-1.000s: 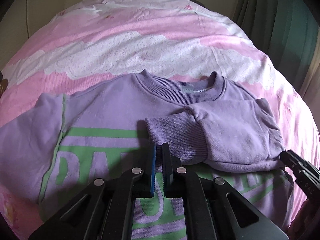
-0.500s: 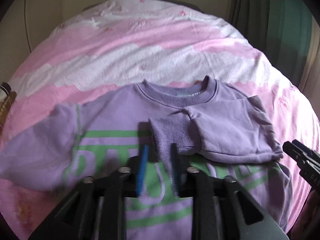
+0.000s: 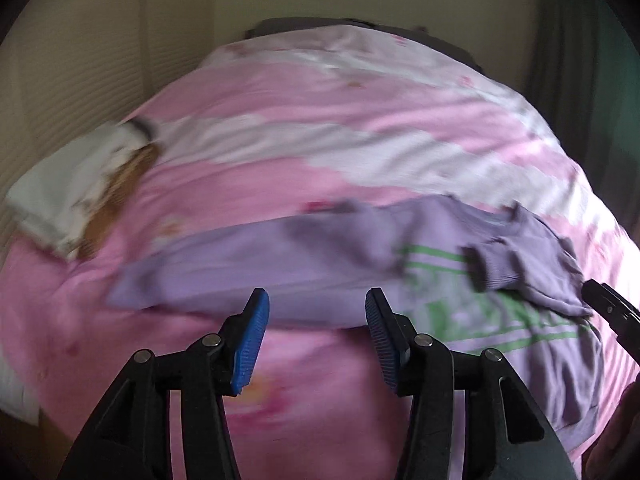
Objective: Fold small clothes
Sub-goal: 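Lift the cuff with the left tool and fold it across the chest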
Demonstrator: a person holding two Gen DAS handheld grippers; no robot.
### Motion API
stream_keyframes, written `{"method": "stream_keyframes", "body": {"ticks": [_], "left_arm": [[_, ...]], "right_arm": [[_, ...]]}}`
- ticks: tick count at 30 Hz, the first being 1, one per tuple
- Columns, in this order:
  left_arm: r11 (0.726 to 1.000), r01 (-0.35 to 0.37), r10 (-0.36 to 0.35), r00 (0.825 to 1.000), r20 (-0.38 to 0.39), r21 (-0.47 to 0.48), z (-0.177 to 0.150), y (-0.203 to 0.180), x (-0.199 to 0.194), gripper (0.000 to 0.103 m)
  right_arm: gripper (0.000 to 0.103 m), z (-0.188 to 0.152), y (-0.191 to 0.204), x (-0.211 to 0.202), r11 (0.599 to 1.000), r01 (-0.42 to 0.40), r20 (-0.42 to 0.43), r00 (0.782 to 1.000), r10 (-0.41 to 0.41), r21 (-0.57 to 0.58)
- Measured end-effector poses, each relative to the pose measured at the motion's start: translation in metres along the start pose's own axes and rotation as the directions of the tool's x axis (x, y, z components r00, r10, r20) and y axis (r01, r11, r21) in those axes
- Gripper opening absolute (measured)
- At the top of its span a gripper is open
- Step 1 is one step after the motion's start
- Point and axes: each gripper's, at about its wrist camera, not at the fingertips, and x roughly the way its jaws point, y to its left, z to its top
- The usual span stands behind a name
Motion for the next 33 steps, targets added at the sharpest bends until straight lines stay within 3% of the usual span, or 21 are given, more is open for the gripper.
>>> {"method": "stream_keyframes", "body": {"ticks": [6, 12, 16, 24, 26, 29, 33], "left_arm": [[0.973, -0.046, 0.044, 0.999, -0.013, -0.224, -0.017, 0.100, 0.002, 0.050], [0.925, 0.008, -0.005, 1.000, 0.008, -0.379, -0.028, 0.144, 0.012, 0.050], [0.900, 0.035, -0.037, 0.999, 0.004, -0.435, -0.027, 0.151, 0.031, 0.048], [0.852, 0.091, -0.094, 0.995, 0.020, -0.515, -0.029, 0.162, 0.052, 0.034], [0.841, 0.104, -0.106, 0.994, 0.027, -0.530, -0.028, 0.164, 0.054, 0.024], [0.839, 0.108, -0.099, 0.994, 0.047, -0.534, -0.026, 0.164, 0.051, 0.013], [0.856, 0.098, -0.071, 0.995, 0.072, -0.508, -0.022, 0.159, 0.041, 0.011]], "right_arm": [[0.058, -0.005, 0.089, 0.005, 0.992, -0.083, 0.000, 0.996, 0.084, -0.096], [0.058, -0.013, 0.144, 0.007, 0.976, -0.110, -0.001, 0.994, 0.112, -0.187], [0.058, -0.016, 0.151, 0.012, 0.973, -0.095, -0.009, 0.995, 0.095, -0.208], [0.058, -0.010, 0.142, 0.025, 0.981, -0.057, -0.016, 0.998, 0.055, -0.186], [0.058, -0.010, 0.139, 0.027, 0.982, -0.055, -0.021, 0.998, 0.052, -0.178], [0.059, -0.011, 0.135, 0.030, 0.984, -0.057, -0.032, 0.998, 0.053, -0.168], [0.058, -0.010, 0.130, 0.029, 0.985, -0.053, -0.031, 0.998, 0.049, -0.163]]}}
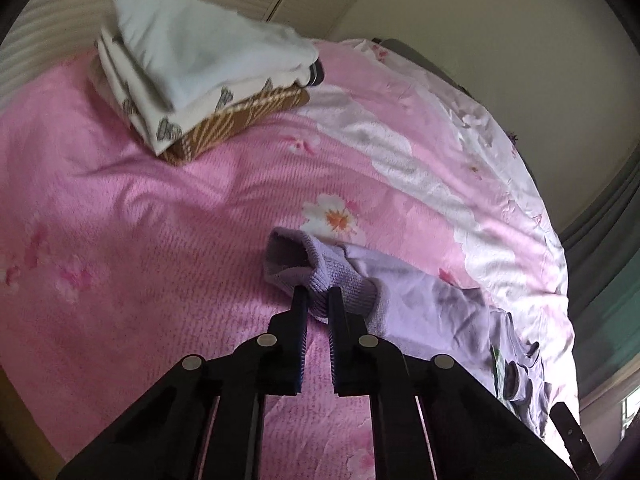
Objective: Fold small clothes
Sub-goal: 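Lift the cuff with the left tool and fold it across the chest, then release the sleeve from the left tool onto the folded sweatshirt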
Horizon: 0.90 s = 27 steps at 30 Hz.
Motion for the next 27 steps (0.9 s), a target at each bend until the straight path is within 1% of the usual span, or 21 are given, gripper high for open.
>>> {"method": "stream_keyframes", "body": {"ticks": [4, 7, 9, 11, 13, 16, 19, 20, 22, 23, 26, 27], "left_arm": [[0.997, -0.025, 0.022, 0.999, 0.042, 0.078, 0.002, -0.022, -0.013, 0.009], [0.985, -0.044, 0.029, 0.995, 0.093, 0.165, 0.004, -0.049, -0.029, 0.009], [0.971, -0.056, 0.025, 0.991, 0.132, 0.233, 0.004, -0.075, -0.040, 0.009], [0.957, -0.057, 0.013, 0.988, 0.153, 0.283, 0.003, -0.098, -0.046, 0.009], [0.945, -0.053, 0.001, 0.987, 0.161, 0.322, 0.001, -0.119, -0.049, 0.009], [0.922, -0.025, -0.041, 0.986, 0.160, 0.387, -0.008, -0.159, -0.050, 0.009], [0.886, 0.010, -0.089, 0.985, 0.148, 0.464, -0.024, -0.204, -0.049, 0.008], [0.866, 0.024, -0.109, 0.984, 0.141, 0.500, -0.034, -0.224, -0.048, 0.008], [0.841, 0.049, -0.137, 0.983, 0.123, 0.539, -0.048, -0.250, -0.045, 0.008], [0.822, 0.068, -0.153, 0.983, 0.105, 0.566, -0.060, -0.269, -0.042, 0.008], [0.781, 0.090, -0.174, 0.982, 0.076, 0.618, -0.093, -0.309, -0.034, 0.008], [0.771, 0.097, -0.178, 0.982, 0.067, 0.629, -0.102, -0.318, -0.032, 0.008]], "right_arm": [[0.059, -0.001, -0.012, -0.003, 1.000, 0.000, -0.002, 1.000, 0.000, 0.025], [0.058, -0.001, -0.029, -0.008, 0.999, 0.012, 0.005, 1.000, -0.012, 0.052], [0.059, 0.000, -0.042, -0.013, 0.997, 0.019, 0.010, 1.000, -0.019, 0.073], [0.058, 0.001, -0.058, -0.018, 0.994, 0.027, 0.019, 0.999, -0.029, 0.102], [0.059, 0.001, -0.075, -0.025, 0.991, 0.035, 0.029, 0.999, -0.039, 0.129], [0.059, 0.001, -0.102, -0.035, 0.984, 0.050, 0.043, 0.997, -0.058, 0.173], [0.059, -0.001, -0.134, -0.046, 0.971, 0.067, 0.055, 0.995, -0.082, 0.229], [0.059, -0.002, -0.144, -0.049, 0.967, 0.072, 0.056, 0.994, -0.088, 0.244], [0.059, -0.005, -0.168, -0.055, 0.956, 0.085, 0.059, 0.993, -0.106, 0.282], [0.059, -0.007, -0.177, -0.058, 0.951, 0.092, 0.059, 0.992, -0.114, 0.296], [0.059, -0.015, -0.210, -0.065, 0.932, 0.112, 0.052, 0.989, -0.138, 0.345], [0.059, -0.018, -0.220, -0.066, 0.925, 0.119, 0.049, 0.988, -0.146, 0.361]]}}
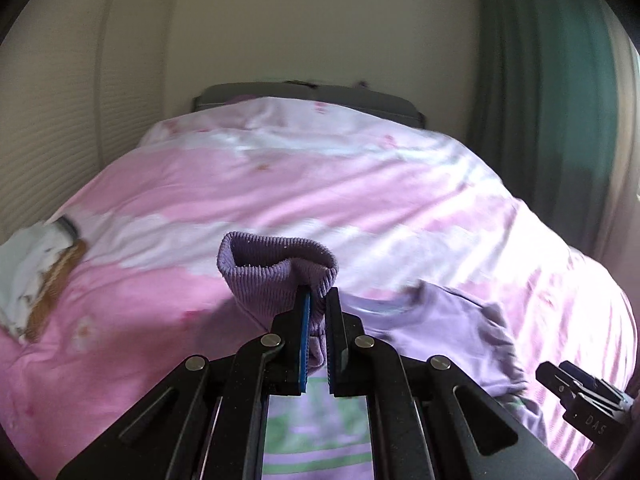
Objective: Fold small clothes
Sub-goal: 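Release the sleeve from the left tool onto the folded sweatshirt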
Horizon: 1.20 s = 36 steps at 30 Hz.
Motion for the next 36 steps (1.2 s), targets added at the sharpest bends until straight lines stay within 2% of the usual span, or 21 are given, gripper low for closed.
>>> {"method": "stream_keyframes", "body": {"ticks": [3, 6, 12, 13, 15, 17, 18, 21, 23, 26, 32, 36], "left_arm": [[0.997, 0.051, -0.049, 0.998, -0.036, 0.053, -0.009, -0.047, 0.020, 0.008], [0.993, 0.071, -0.064, 0.995, -0.078, 0.095, -0.022, -0.081, 0.039, 0.008], [0.990, 0.048, -0.024, 0.985, -0.172, 0.134, -0.054, -0.101, 0.075, 0.010], [0.990, 0.044, -0.020, 0.985, -0.173, 0.136, -0.056, -0.101, 0.075, 0.012], [0.989, 0.023, 0.001, 0.986, -0.166, 0.143, -0.060, -0.101, 0.069, 0.023], [0.989, 0.014, 0.009, 0.988, -0.154, 0.148, -0.060, -0.096, 0.060, 0.056], [0.990, 0.003, 0.018, 0.990, -0.143, 0.144, -0.059, -0.091, 0.053, 0.060], [0.991, 0.001, 0.017, 0.992, -0.128, 0.134, -0.059, -0.075, 0.036, 0.062], [0.991, -0.026, 0.042, 0.991, -0.124, 0.128, -0.061, -0.055, 0.030, 0.063], [0.994, -0.065, 0.079, 0.985, -0.156, 0.089, -0.064, -0.025, 0.035, 0.063], [0.990, -0.141, 0.135, 0.958, -0.253, -0.005, -0.076, 0.032, 0.058, 0.063], [0.989, -0.143, 0.128, 0.957, -0.258, -0.036, -0.079, 0.045, 0.062, 0.063]], "right_arm": [[0.059, 0.002, -0.030, 0.000, 0.999, 0.024, -0.005, 1.000, -0.024, 0.037], [0.059, 0.004, -0.056, 0.003, 0.997, 0.047, -0.020, 0.999, -0.046, 0.066], [0.059, 0.000, -0.085, 0.011, 0.993, 0.065, -0.053, 0.997, -0.060, 0.098], [0.059, -0.002, -0.085, 0.013, 0.993, 0.063, -0.059, 0.997, -0.058, 0.098], [0.059, -0.006, -0.085, 0.018, 0.994, 0.055, -0.072, 0.996, -0.048, 0.095], [0.059, -0.008, -0.081, 0.023, 0.995, 0.040, -0.083, 0.996, -0.032, 0.092], [0.059, -0.009, -0.081, 0.024, 0.995, 0.033, -0.085, 0.996, -0.025, 0.089], [0.059, -0.010, -0.068, 0.027, 0.997, 0.008, -0.089, 0.996, -0.002, 0.071], [0.059, -0.010, -0.057, 0.029, 0.999, -0.016, -0.089, 0.996, 0.020, 0.048], [0.059, -0.007, -0.035, 0.033, 0.999, -0.048, -0.079, 0.996, 0.046, -0.013], [0.059, 0.006, 0.000, 0.051, 0.989, -0.100, -0.062, 0.994, 0.094, -0.105], [0.058, 0.021, 0.013, 0.068, 0.974, -0.169, -0.077, 0.984, 0.160, -0.149]]}}
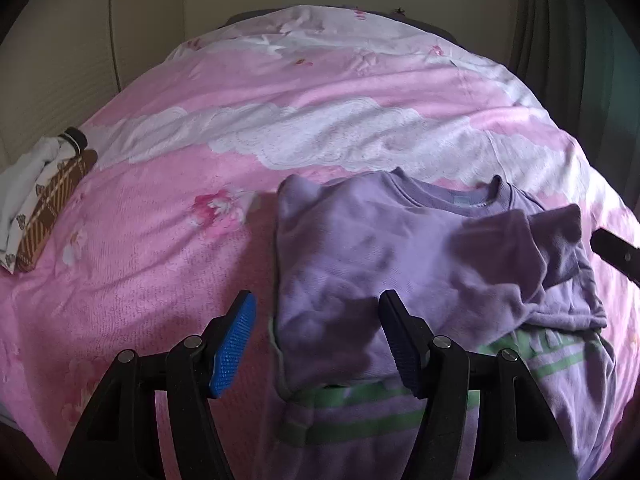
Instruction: Fold small clothes
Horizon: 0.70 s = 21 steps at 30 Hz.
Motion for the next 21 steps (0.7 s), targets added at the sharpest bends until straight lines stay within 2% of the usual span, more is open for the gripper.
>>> {"method": "stream_keyframes", "body": {"ticks": [4, 6, 8, 10, 11, 12, 15, 18, 21], "left_arm": [[1.000, 0.012, -0.012, 1.000, 0.001, -0.012, 0.001, 0.003, 0.003, 0.063], [0.999, 0.024, -0.024, 1.000, -0.004, -0.030, 0.001, 0.005, 0.006, 0.063], [0.999, 0.032, -0.033, 0.999, -0.010, -0.040, 0.002, 0.007, 0.008, 0.063], [0.998, 0.034, -0.035, 0.999, -0.023, -0.043, 0.001, 0.008, 0.012, 0.063], [0.998, 0.033, -0.034, 0.999, -0.030, -0.045, 0.001, 0.009, 0.013, 0.063], [0.998, 0.031, -0.033, 0.999, -0.037, -0.049, 0.000, 0.010, 0.014, 0.063], [0.998, 0.019, -0.022, 0.999, -0.041, -0.054, 0.000, 0.013, 0.016, 0.063], [0.998, -0.033, 0.031, 0.999, -0.037, -0.061, 0.000, 0.018, 0.017, 0.064], [0.995, -0.019, 0.014, 0.998, -0.057, -0.094, 0.001, 0.025, 0.020, 0.064]], "right_arm": [[0.053, 0.012, 0.012, 0.013, 0.996, -0.052, -0.011, 0.999, 0.052, -0.075], [0.039, 0.014, 0.016, 0.022, 0.992, -0.074, -0.034, 0.997, 0.071, -0.098], [0.033, 0.013, 0.018, 0.035, 0.988, -0.108, -0.084, 0.992, 0.099, -0.113], [0.029, 0.010, 0.016, 0.046, 0.988, -0.108, -0.124, 0.988, 0.094, -0.107], [0.023, 0.009, 0.014, 0.049, 0.989, -0.108, -0.134, 0.987, 0.094, -0.100], [0.011, 0.007, 0.010, 0.051, 0.991, -0.105, -0.137, 0.986, 0.092, -0.088], [0.009, 0.005, -0.007, 0.046, 0.998, -0.056, -0.124, 0.991, 0.052, -0.036], [0.008, 0.005, -0.025, 0.037, 0.999, -0.017, -0.123, 0.992, 0.020, 0.031], [0.009, -0.002, -0.034, 0.052, 0.998, 0.010, -0.209, 0.978, 0.001, 0.054]]}}
